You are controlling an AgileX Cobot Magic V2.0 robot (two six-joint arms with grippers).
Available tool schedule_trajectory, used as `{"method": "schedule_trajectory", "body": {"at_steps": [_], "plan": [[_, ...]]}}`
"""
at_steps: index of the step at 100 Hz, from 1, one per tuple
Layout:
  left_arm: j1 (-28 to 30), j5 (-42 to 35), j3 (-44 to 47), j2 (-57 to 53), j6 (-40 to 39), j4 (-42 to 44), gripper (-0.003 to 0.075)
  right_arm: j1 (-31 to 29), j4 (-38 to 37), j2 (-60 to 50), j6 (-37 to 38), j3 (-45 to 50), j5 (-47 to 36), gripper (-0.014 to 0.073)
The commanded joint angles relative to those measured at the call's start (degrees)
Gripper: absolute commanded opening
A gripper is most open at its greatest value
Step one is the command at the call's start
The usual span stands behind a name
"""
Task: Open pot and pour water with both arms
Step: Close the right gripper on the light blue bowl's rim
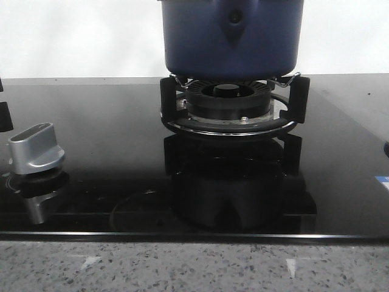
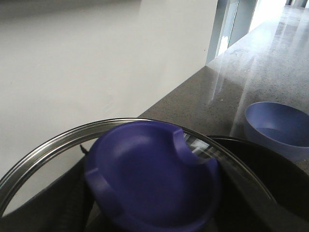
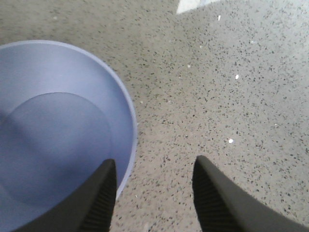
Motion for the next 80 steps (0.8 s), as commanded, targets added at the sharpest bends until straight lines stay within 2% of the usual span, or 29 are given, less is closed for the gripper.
{"method": "schedule_trajectory", "body": {"at_steps": [1, 9, 29, 61, 80], "plan": [[0.2, 0.1, -2.5, -3.6, -0.6, -5.1, 0.0211, -1.3, -0.1, 1.1, 0.0, -2.0, -3.8, 0.0330], [0.2, 0.1, -2.5, -3.6, -0.6, -5.1, 0.0211, -2.4, 1.7, 2.9, -1.6, -2.0, -4.4, 0.0331], [0.2, 0.1, -2.5, -3.6, -0.6, -5.1, 0.0211, -5.8, 13.6, 7.4, -8.5, -2.0, -7.1, 0.0332], [0.2, 0.1, -2.5, -3.6, -0.6, -5.1, 0.0211, -6.4, 16.0, 12.0, -9.8, -2.0, -8.8, 0.0330], [0.2, 0.1, -2.5, -3.6, -0.6, -5.1, 0.0211, -6.4, 20.2, 13.9, -11.9, -2.0, -9.0, 0.0314]]}}
